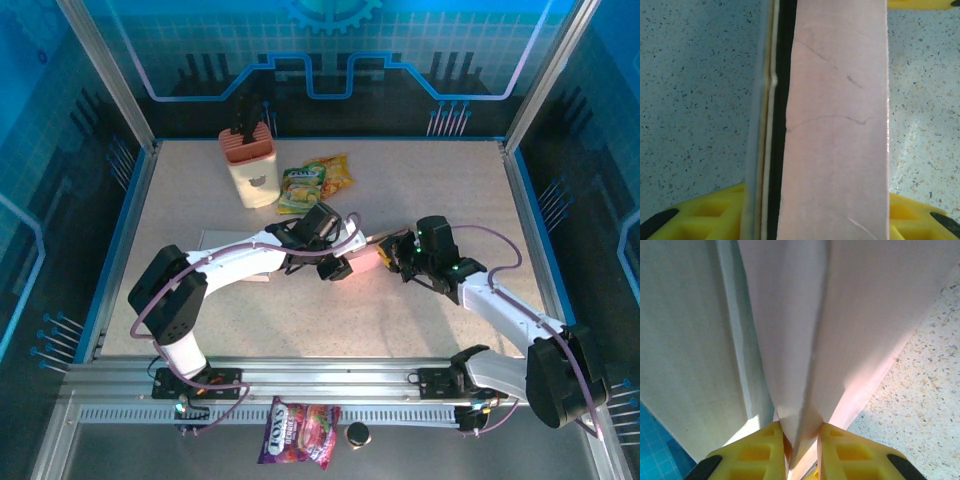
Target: Fold the paper box
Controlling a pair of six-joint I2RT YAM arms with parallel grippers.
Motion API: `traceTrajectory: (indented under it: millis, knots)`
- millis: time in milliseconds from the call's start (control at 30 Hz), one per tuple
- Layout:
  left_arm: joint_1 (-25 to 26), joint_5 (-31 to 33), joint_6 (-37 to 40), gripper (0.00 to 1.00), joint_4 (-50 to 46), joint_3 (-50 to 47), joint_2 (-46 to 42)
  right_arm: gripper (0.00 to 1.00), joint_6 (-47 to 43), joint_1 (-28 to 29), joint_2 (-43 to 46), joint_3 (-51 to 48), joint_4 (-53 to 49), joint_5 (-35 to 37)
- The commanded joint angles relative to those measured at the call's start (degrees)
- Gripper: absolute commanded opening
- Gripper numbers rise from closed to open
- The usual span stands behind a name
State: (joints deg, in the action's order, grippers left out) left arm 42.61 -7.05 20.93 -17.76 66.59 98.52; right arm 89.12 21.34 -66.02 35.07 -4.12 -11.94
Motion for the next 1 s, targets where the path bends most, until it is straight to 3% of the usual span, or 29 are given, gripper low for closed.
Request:
traceTrajectory:
  millis: [0,100,200,400,567,967]
  knots:
    - [0.36,0.37,0.58,0.45,-0.16,0.21,-2.06,0.19,-0.04,1.31,-1.35,0.77,-7.82,0.1]
    - [0.29,0.2,1.28,0.43,-0.37,0.06,-2.43,0.31,-3.37,0.96,-0.88,3.18,-9.99,-0.8]
    - [0.3,0.32,2.6,0.42,-0.85,-0.48,-3.26,0.43,-13.39,-0.74,1.07,9.09,-16.1,-1.18]
    - [0.04,-1.19,7.89,0.42,-3.47,-2.54,-6.23,0.44,-42.05,-9.22,5.57,21.56,-28.67,-4.73]
    - [-1.76,-5.2,12.07,0.41,-5.92,-5.06,-10.0,0.43,-62.23,-16.98,7.06,24.25,-33.85,-9.78]
    - [-4.3,-8.26,12.56,0.39,-8.04,-5.42,-10.57,0.37,-74.25,-16.48,0.15,25.52,-40.62,-10.98]
